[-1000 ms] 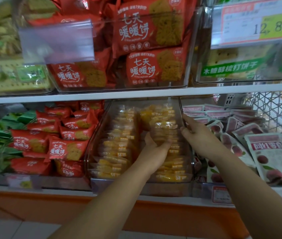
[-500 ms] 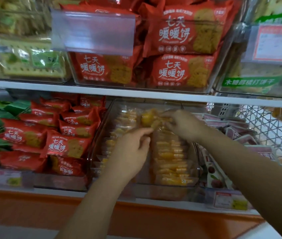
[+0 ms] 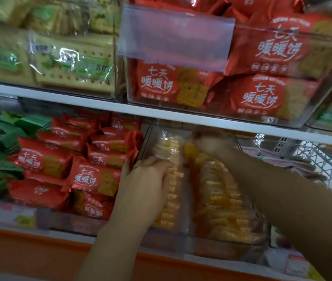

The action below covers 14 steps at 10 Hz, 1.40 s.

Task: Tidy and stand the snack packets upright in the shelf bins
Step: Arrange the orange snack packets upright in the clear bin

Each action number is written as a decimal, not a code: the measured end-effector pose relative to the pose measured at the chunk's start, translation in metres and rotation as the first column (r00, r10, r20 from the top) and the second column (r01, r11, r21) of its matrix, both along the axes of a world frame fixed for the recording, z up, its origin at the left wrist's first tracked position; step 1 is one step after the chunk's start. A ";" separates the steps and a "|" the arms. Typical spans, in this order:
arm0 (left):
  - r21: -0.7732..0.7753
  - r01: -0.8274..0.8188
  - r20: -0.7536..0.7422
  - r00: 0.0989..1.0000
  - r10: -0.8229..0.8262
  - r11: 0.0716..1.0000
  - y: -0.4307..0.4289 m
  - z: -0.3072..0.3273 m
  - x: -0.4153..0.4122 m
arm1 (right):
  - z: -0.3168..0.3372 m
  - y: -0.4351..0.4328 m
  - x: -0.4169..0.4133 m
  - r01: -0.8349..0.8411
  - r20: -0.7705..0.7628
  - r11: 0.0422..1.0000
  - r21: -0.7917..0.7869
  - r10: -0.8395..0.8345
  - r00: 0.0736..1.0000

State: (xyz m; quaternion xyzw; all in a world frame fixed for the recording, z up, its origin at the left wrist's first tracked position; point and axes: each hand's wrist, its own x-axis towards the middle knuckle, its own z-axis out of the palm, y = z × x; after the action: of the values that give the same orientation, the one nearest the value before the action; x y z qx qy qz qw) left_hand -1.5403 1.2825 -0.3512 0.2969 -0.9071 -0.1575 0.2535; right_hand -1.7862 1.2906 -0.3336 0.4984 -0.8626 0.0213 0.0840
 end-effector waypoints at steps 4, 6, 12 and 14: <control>0.020 -0.016 0.013 1.000 0.016 1.000 0.009 -0.001 -0.002 | -0.003 0.057 -0.001 0.115 0.045 0.872 -0.476 -0.107 0.993; 0.018 -0.027 -0.007 1.000 0.027 0.999 0.019 0.002 -0.010 | 0.005 0.079 0.009 0.006 -0.038 0.859 -0.513 -0.030 0.999; 0.012 -0.040 -0.041 0.998 0.040 0.999 0.006 0.002 0.007 | -0.004 0.056 0.003 0.097 -0.028 0.961 0.260 -0.093 0.995; 0.021 -0.035 -0.060 0.998 0.037 0.999 0.006 0.004 0.010 | -0.002 0.055 0.032 -0.063 -0.092 0.989 0.135 0.076 0.993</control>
State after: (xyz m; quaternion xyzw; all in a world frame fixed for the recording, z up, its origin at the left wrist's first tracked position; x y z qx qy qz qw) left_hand -1.5301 1.2885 -0.3469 0.3108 -0.8920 -0.1707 0.2804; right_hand -1.7547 1.3458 -0.3357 0.5332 -0.8390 -0.0568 0.0919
